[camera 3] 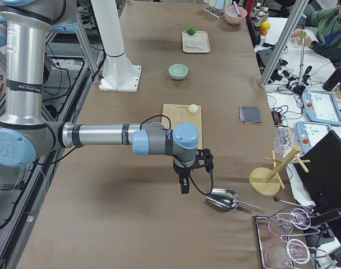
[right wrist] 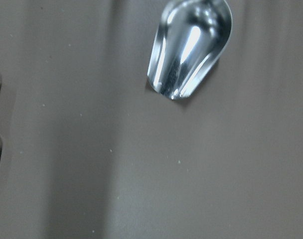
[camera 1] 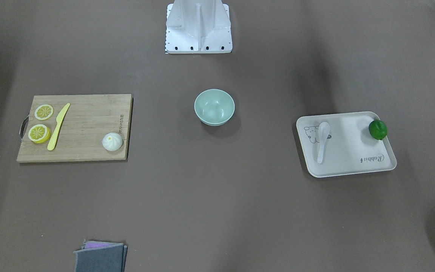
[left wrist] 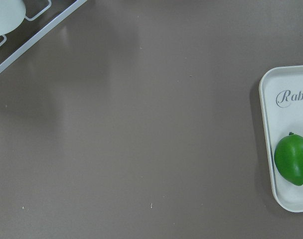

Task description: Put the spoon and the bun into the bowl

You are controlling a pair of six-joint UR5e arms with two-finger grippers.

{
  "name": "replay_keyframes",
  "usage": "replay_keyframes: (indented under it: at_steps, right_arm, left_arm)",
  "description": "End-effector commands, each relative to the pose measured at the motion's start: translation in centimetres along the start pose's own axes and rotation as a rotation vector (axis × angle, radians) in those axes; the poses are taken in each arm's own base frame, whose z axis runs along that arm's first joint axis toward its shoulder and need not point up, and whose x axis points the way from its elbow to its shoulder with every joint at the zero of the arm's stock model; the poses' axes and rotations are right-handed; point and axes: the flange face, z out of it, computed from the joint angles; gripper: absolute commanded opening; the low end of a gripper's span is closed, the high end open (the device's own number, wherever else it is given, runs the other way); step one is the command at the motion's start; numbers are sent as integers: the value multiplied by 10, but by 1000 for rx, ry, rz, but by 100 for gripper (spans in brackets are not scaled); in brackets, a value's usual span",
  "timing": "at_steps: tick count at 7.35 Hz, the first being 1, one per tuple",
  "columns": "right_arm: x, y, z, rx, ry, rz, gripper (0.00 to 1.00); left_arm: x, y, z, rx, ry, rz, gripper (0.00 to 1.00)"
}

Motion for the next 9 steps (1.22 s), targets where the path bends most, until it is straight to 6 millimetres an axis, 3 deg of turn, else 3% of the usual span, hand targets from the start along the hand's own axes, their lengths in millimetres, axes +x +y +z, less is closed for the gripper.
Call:
replay_keyframes:
  at_steps: [1, 2, 5, 6, 7, 8, 9]
  right_arm:
    - [-14, -17, -18, 174, 12, -135, 100]
    - [-19, -22, -22, 186, 8, -132, 100]
    - [-38, -48, -33, 215, 1, -155, 100]
    - [-59, -64, -30, 214, -21, -110, 100]
    - [-98, -85, -26, 209, -54, -68, 100]
    - [-140, -100, -26, 208, -92, -19, 100]
    - [-174, -101, -24, 201, -115, 11, 100]
  left_arm:
    - [11, -16, -8, 104, 11, 109, 98]
    - [21, -44, -13, 152, 28, 159, 98]
    - [32, -53, -21, 227, 38, 246, 98]
    - [54, -67, -17, 244, 51, 304, 98]
    - [79, -80, -11, 240, 71, 339, 98]
    - [88, -82, -6, 236, 79, 336, 98]
    - [110, -91, 5, 216, 97, 347, 98]
